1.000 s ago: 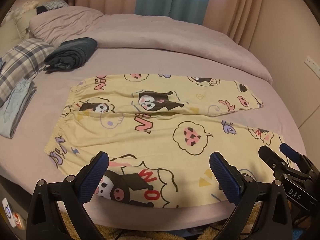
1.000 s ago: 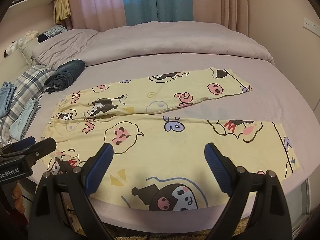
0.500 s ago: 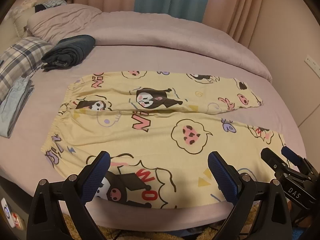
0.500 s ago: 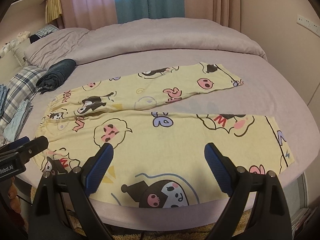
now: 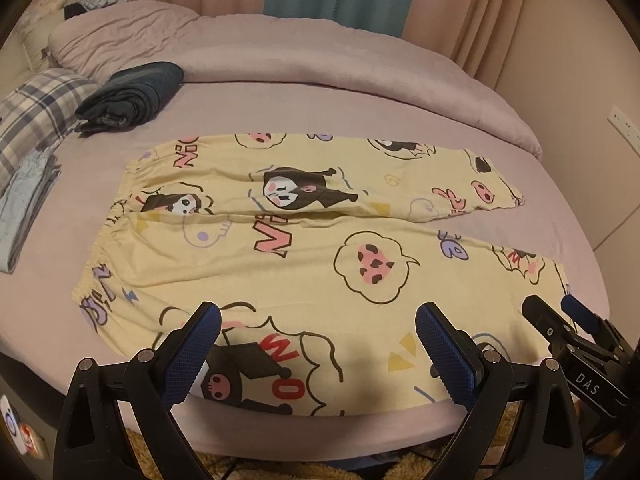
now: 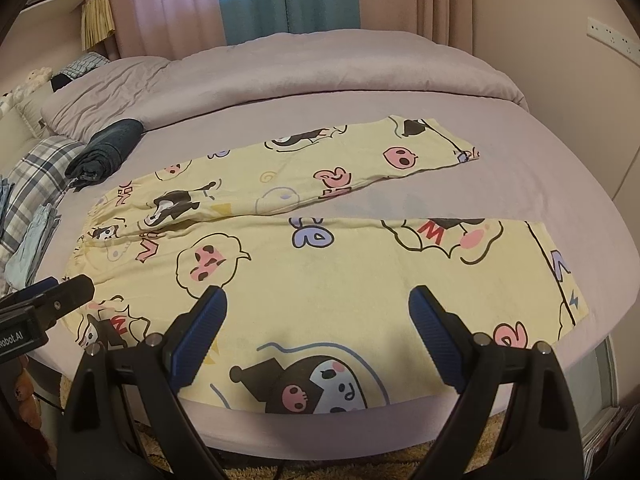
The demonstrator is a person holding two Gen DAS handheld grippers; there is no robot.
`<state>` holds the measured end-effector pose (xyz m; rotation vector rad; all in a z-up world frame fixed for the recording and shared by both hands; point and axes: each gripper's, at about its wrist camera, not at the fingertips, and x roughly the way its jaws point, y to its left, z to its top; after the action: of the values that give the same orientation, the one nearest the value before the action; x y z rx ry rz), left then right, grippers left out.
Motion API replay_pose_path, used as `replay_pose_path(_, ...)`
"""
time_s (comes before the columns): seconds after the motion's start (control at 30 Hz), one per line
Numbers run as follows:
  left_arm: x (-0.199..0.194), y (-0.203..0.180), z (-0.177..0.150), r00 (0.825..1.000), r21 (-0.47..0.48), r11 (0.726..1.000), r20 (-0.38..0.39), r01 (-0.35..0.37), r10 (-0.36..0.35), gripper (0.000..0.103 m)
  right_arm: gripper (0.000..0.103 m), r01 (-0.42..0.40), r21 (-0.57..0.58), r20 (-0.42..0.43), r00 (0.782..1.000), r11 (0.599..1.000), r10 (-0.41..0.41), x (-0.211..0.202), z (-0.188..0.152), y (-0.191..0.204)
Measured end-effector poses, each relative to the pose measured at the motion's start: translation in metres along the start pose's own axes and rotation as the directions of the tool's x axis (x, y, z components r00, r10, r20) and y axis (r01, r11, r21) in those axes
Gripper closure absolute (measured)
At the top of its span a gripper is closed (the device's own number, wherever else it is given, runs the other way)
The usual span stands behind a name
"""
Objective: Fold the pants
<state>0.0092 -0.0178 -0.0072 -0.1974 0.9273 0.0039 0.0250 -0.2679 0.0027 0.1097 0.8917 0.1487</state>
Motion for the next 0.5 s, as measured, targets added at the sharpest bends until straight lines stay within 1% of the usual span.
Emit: replay_pose_path(0.5, 0.0014, -0.0008, -0.0006, 1.000, 0.001, 1.000, 0.000, -0.001, 0.001, 0.005, 0.011, 0.006, 0.024, -0.014, 1.000, 1.000, -0.005, 0.0028, -0.0010, -0.0087)
